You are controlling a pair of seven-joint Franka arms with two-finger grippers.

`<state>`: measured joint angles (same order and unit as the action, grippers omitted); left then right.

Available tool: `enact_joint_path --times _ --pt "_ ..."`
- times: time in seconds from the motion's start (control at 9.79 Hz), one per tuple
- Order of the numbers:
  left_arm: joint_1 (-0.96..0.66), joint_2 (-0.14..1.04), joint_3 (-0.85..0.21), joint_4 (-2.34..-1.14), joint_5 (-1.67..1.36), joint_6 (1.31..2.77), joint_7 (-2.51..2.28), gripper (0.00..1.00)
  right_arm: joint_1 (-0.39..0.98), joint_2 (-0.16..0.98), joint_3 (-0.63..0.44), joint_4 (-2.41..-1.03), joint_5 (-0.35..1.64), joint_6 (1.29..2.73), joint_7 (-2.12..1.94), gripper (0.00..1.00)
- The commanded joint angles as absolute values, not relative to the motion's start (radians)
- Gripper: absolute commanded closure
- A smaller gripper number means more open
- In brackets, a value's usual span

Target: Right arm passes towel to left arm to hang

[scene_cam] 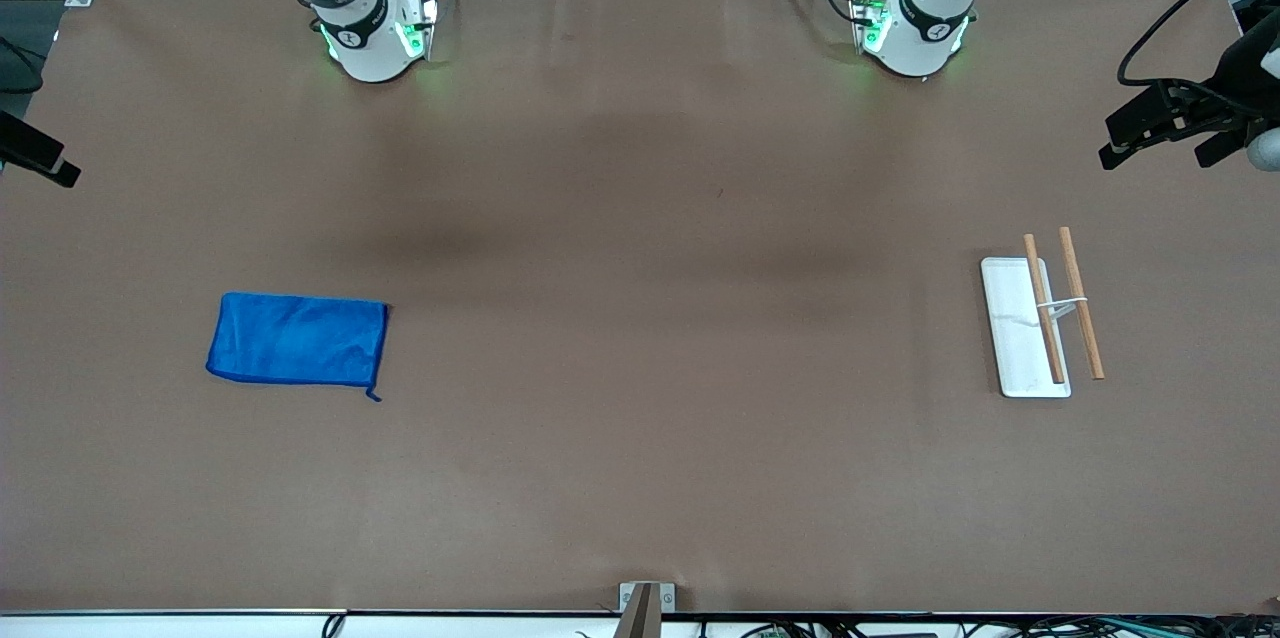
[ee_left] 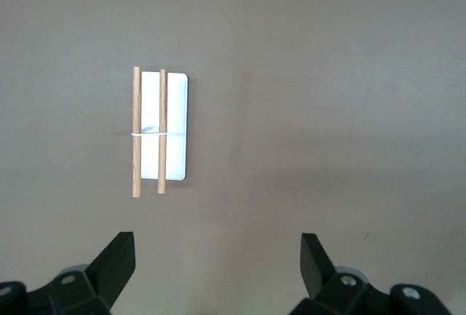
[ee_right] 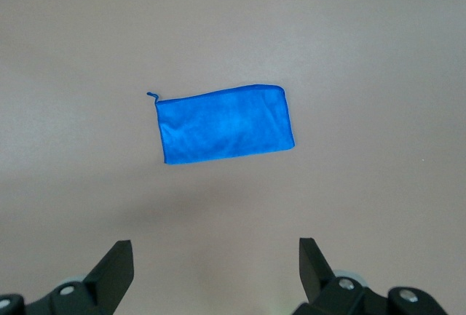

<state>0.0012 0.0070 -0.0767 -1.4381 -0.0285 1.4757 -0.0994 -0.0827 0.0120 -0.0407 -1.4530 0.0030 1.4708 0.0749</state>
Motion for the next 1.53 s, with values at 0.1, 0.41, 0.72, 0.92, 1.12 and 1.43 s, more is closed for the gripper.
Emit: enact_joint_path --times 0.1,0.41,0.72,0.92,1.12,1.43 --pt "-0.003 0.032 -0.080 -1.442 -0.009 1.477 -0.087 0.00 -0.081 0.011 -0.048 -1.463 0.011 1.470 0.060 0.00" --pt "-0.003 0.037 -0.080 -1.442 -0.008 1.477 -0.087 0.00 -0.078 0.018 -0.048 -1.674 0.000 1.607 0.052 0.00" --pt "-0.003 0.035 -0.080 -1.442 -0.008 1.477 -0.087 0.00 -0.071 0.098 -0.046 -1.933 -0.020 1.959 0.049 0.00" --pt "-0.003 0.037 -0.080 -1.442 -0.008 1.477 -0.089 0.00 -0.075 0.229 -0.046 -2.028 -0.049 2.185 -0.007 0.00" --pt "-0.003 0.038 -0.080 -1.442 -0.008 1.477 -0.087 0.00 -0.078 0.345 -0.046 -2.104 -0.051 2.404 -0.015 0.00" --pt "-0.006 0.041 -0.080 -1.442 -0.009 1.477 -0.087 0.00 -0.089 0.442 -0.051 -2.148 -0.051 2.635 -0.090 0.00"
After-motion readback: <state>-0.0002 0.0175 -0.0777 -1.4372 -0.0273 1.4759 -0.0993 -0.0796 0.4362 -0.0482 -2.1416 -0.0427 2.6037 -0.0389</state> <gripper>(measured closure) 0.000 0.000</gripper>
